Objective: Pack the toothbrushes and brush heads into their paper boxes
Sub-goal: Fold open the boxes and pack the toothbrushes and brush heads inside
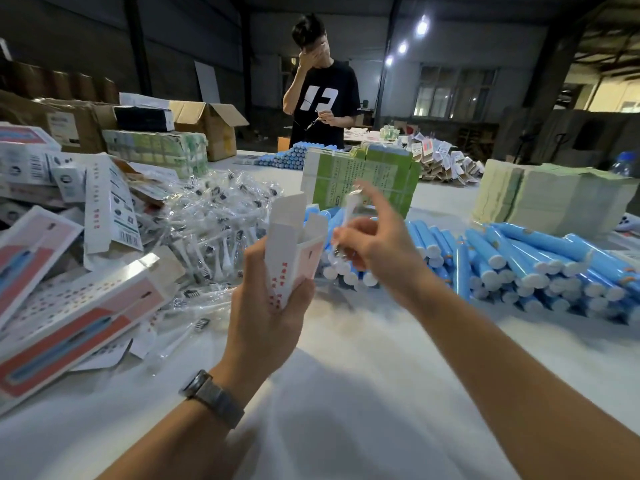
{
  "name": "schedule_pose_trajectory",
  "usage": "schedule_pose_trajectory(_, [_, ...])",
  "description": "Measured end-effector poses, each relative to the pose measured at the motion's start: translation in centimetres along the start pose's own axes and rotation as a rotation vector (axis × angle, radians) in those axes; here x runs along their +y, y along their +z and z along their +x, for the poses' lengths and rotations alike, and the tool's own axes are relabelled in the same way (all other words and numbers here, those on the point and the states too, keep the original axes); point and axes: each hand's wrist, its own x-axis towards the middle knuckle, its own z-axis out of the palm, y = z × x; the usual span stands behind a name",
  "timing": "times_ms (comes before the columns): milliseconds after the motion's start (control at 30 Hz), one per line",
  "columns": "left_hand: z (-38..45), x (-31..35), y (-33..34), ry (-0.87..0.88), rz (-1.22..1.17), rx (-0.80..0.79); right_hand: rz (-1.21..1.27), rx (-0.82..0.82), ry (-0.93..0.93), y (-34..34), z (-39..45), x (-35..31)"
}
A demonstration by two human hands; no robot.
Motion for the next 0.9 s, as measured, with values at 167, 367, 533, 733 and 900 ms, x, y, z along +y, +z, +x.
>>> schedule_pose_trajectory(167, [-0.2,1.0,0.3,0.008,-0.036,-0.056,0.164,-0.023,-0.228,-2.4,-2.4,-5.0])
schedule_pose_trajectory(367, [-0.8,1.9,1.2,-0.044,-0.143,-0.089,-0.01,0.142,-0.382,0.4,-4.0,-5.6])
schedule_pose_trajectory(533, [-1.1,2.5,1.3,-0.066,-0.138,-0.123,0.133,0.24,-0.485,0.4,-4.3,-6.1])
schedule_pose_trajectory(733, [-1.2,3.7,1.5,-0.038,-0.179,-0.124,-0.03,0.154,-0.461,1.2,-4.6,-5.2])
schedule_pose_trajectory(900, [-1.4,4.0,2.0,-0.128,-0.349,-0.118,-0.399,0.14,-0.528,0.9,-4.7,-4.6])
